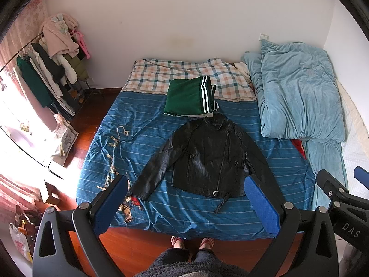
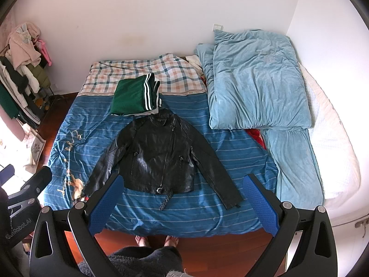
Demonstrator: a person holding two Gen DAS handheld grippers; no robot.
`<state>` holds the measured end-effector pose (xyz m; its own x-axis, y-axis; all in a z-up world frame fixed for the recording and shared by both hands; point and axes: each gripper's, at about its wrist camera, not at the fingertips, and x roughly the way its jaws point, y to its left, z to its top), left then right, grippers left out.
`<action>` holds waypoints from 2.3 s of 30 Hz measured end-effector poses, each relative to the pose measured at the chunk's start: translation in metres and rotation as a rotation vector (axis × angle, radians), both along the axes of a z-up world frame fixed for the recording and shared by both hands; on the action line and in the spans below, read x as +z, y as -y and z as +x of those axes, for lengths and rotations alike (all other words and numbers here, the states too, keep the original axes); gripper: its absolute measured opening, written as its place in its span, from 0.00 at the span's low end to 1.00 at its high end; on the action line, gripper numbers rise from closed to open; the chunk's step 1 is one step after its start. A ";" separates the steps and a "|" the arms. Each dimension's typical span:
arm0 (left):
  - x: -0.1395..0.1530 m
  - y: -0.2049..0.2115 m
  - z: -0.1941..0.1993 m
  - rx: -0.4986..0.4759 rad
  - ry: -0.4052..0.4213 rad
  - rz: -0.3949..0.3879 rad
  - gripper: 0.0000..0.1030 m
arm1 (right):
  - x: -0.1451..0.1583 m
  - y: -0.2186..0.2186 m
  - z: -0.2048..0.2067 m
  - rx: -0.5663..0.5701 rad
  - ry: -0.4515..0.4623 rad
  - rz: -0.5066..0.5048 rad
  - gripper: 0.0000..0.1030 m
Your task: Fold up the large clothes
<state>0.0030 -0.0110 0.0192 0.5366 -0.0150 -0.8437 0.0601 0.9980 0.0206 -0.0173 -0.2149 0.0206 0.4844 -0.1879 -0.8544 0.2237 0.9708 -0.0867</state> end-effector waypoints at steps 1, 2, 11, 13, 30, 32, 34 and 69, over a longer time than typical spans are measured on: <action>0.000 0.000 0.000 0.000 0.001 0.000 1.00 | 0.001 0.000 0.000 0.001 0.000 -0.001 1.00; 0.000 -0.001 0.000 0.001 0.000 -0.001 1.00 | 0.000 0.000 0.000 0.000 0.002 -0.001 1.00; 0.003 0.005 0.012 -0.012 -0.008 -0.010 1.00 | 0.007 0.001 0.005 -0.014 -0.002 0.002 1.00; 0.003 0.006 0.016 -0.013 -0.003 -0.003 1.00 | 0.016 -0.004 0.018 -0.028 -0.006 0.005 1.00; -0.187 0.033 0.153 0.031 0.021 0.215 1.00 | -0.262 0.157 0.088 -0.474 -0.174 0.332 0.66; -0.228 0.046 0.173 0.053 -0.015 0.255 1.00 | -0.325 0.195 0.087 -0.556 -0.209 0.426 0.65; -0.261 0.052 0.184 0.068 -0.050 0.273 1.00 | -0.383 0.223 0.081 -0.620 -0.217 0.511 0.64; -0.527 0.083 0.278 0.113 -0.300 0.322 1.00 | -0.595 0.393 0.047 -1.285 0.408 0.787 0.06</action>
<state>0.2811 -0.0943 -0.5077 0.2511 0.3184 -0.9141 0.0022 0.9442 0.3295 0.0300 -0.6075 -0.5744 0.5707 -0.2280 -0.7889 0.7892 -0.1133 0.6036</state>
